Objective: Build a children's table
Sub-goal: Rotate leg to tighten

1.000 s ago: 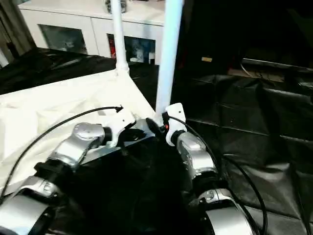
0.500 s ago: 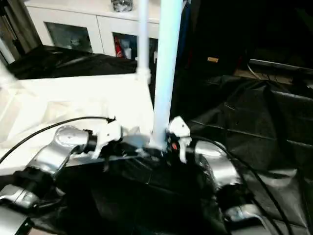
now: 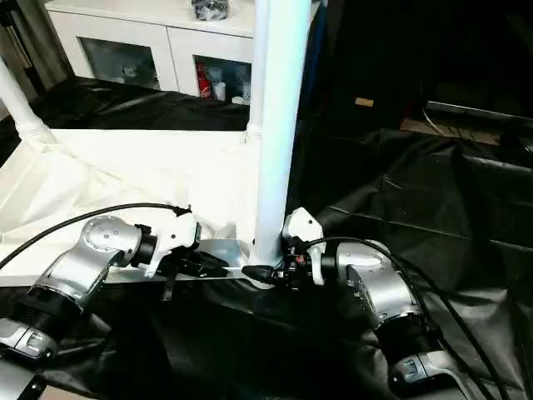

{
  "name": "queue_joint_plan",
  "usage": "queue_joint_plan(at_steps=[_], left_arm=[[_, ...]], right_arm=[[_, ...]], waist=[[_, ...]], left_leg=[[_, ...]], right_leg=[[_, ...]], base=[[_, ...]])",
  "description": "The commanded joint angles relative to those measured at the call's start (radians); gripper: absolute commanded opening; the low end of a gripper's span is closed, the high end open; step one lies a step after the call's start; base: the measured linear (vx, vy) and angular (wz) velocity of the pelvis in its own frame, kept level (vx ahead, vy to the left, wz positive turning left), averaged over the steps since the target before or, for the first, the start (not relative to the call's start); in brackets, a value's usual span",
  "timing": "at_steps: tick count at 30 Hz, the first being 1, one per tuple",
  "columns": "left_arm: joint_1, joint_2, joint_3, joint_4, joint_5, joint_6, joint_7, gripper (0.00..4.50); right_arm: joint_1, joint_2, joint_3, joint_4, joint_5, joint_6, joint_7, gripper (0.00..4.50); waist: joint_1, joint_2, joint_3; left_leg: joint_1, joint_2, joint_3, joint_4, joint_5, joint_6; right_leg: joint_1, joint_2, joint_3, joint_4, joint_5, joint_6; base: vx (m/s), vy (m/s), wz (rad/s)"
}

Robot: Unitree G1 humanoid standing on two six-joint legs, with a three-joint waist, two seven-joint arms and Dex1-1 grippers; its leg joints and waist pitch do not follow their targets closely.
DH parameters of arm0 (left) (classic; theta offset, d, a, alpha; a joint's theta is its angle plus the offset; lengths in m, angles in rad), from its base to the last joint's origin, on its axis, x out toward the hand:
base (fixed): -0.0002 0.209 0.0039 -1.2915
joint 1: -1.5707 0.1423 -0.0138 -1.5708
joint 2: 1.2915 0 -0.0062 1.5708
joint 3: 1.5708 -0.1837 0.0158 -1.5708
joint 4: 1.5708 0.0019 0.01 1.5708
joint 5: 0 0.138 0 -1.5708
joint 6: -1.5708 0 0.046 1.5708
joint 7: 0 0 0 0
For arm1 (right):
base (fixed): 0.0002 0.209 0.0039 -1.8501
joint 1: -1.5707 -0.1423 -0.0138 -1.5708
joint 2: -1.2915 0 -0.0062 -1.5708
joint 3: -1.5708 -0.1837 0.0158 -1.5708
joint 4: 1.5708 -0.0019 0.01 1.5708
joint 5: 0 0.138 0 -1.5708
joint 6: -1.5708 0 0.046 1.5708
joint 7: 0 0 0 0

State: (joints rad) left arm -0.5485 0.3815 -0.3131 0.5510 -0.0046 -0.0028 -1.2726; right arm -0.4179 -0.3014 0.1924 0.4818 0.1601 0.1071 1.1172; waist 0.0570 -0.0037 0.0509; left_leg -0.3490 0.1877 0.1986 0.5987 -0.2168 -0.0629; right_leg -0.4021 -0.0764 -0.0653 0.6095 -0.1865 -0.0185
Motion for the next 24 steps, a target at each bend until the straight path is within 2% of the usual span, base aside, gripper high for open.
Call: queue_joint_plan(at_steps=[1,2,5,6,8,9,11,13,14,16,17,22,23,24], left_arm=[[-0.007,-0.041,-0.008,0.033,0.012,0.036,0.076,0.00],[-0.022,-0.062,0.002,0.053,0.018,0.046,0.126,0.00],[-0.077,-0.128,0.034,0.117,0.034,0.086,0.277,0.00],[-0.086,-0.139,0.040,0.125,0.033,0.098,0.296,0.00],[-0.098,-0.156,0.048,0.136,0.033,0.108,0.328,0.00],[-0.114,-0.179,0.055,0.150,0.038,0.120,0.372,0.00],[-0.138,-0.208,0.056,0.174,0.055,0.130,0.431,0.00],[-0.149,-0.223,0.054,0.187,0.064,0.128,0.454,0.00],[-0.156,-0.236,0.043,0.200,0.080,0.117,0.467,0.00],[-0.159,-0.245,0.025,0.205,0.095,0.101,0.462,0.00],[-0.160,-0.248,0.023,0.208,0.095,0.102,0.459,0.00],[-0.138,-0.224,0.007,0.190,0.089,0.075,0.396,0.00],[-0.134,-0.220,0.006,0.186,0.086,0.071,0.383,0.00],[-0.129,-0.215,0.006,0.180,0.083,0.073,0.367,0.00]], right_arm=[[0.001,0.036,0.009,0.056,-0.025,0.032,-0.083,2.77],[-0.013,0.059,0.000,0.095,-0.047,0.026,-0.159,2.77],[-0.069,0.140,-0.049,0.227,-0.078,0.048,-0.407,2.76],[-0.077,0.152,-0.055,0.242,-0.078,0.048,-0.433,2.76],[-0.089,0.172,-0.071,0.267,-0.074,0.042,-0.483,2.75],[-0.107,0.202,-0.096,0.299,-0.065,0.039,-0.554,2.75],[-0.138,0.244,-0.133,0.348,-0.052,0.038,-0.667,2.75],[-0.149,0.259,-0.132,0.364,-0.065,0.019,-0.699,2.75],[-0.162,0.276,-0.127,0.382,-0.081,-0.010,-0.721,2.75],[-0.174,0.293,-0.117,0.395,-0.088,-0.042,-0.701,2.75],[-0.181,0.298,-0.116,0.404,-0.091,-0.052,-0.697,3.31],[-0.176,0.290,-0.108,0.379,-0.082,-0.075,-0.615,3.51],[-0.173,0.285,-0.104,0.371,-0.082,-0.077,-0.600,3.80],[-0.169,0.278,-0.098,0.364,-0.077,-0.082,-0.576,3.88]], waist=[[-0.002,-0.001,-0.052],[-0.007,-0.002,-0.049],[-0.015,-0.005,-0.048],[-0.024,-0.005,-0.046],[-0.025,-0.006,-0.047],[-0.026,-0.004,-0.045],[-0.030,-0.004,-0.046],[-0.025,-0.003,-0.051],[-0.026,-0.001,-0.050],[-0.027,0.000,-0.052],[-0.025,-0.001,-0.053],[-0.024,0.000,-0.053],[-0.025,-0.001,-0.053],[-0.025,-0.001,-0.056]], left_leg=[[0.003,0.053,-0.021,-0.080,-0.181,0.037],[0.008,0.050,-0.023,-0.081,-0.218,0.015],[0.008,0.047,-0.028,-0.082,-0.233,-0.004],[0.008,0.044,-0.032,-0.082,-0.256,-0.014],[0.007,0.044,-0.032,-0.081,-0.257,-0.008],[0.009,0.045,-0.031,-0.082,-0.269,-0.002],[0.011,0.042,-0.032,-0.081,-0.274,-0.004],[0.009,0.045,-0.033,-0.082,-0.248,-0.001],[0.008,0.047,-0.030,-0.084,-0.244,0.001],[0.002,0.046,-0.031,-0.084,-0.244,0.005],[0.004,0.045,-0.028,-0.082,-0.235,0.014],[0.000,0.046,-0.028,-0.082,-0.220,0.027],[-0.001,0.046,-0.028,-0.083,-0.218,0.030],[-0.004,0.048,-0.028,-0.082,-0.200,0.035]], right_leg=[[0.044,-0.076,0.054,-0.076,-0.234,-0.245],[0.039,-0.078,0.054,-0.086,-0.330,-0.224],[0.038,-0.079,0.053,-0.095,-0.413,-0.190],[0.035,-0.080,0.051,-0.101,-0.469,-0.169],[0.036,-0.081,0.051,-0.105,-0.487,-0.155],[0.030,-0.081,0.052,-0.109,-0.503,-0.149],[0.027,-0.079,0.050,-0.112,-0.523,-0.142],[0.031,-0.079,0.050,-0.109,-0.470,-0.145],[0.029,-0.076,0.051,-0.102,-0.396,-0.167],[0.036,-0.076,0.050,-0.098,-0.364,-0.179],[0.036,-0.078,0.052,-0.095,-0.338,-0.193],[0.041,-0.079,0.052,-0.092,-0.316,-0.203],[0.042,-0.079,0.052,-0.092,-0.314,-0.203],[0.045,-0.079,0.052,-0.088,-0.290,-0.206]], base=[[0.000,0.000,0.00],[0.000,0.000,0.00],[0.000,0.000,0.00],[0.000,0.000,0.00],[0.000,0.000,0.00],[0.000,0.000,0.00],[0.000,0.000,0.00],[0.000,0.000,0.00],[0.000,0.000,0.00],[0.000,0.000,0.00],[0.000,0.000,0.00],[0.000,0.000,0.00],[0.000,0.000,0.00],[0.000,0.000,0.00]])
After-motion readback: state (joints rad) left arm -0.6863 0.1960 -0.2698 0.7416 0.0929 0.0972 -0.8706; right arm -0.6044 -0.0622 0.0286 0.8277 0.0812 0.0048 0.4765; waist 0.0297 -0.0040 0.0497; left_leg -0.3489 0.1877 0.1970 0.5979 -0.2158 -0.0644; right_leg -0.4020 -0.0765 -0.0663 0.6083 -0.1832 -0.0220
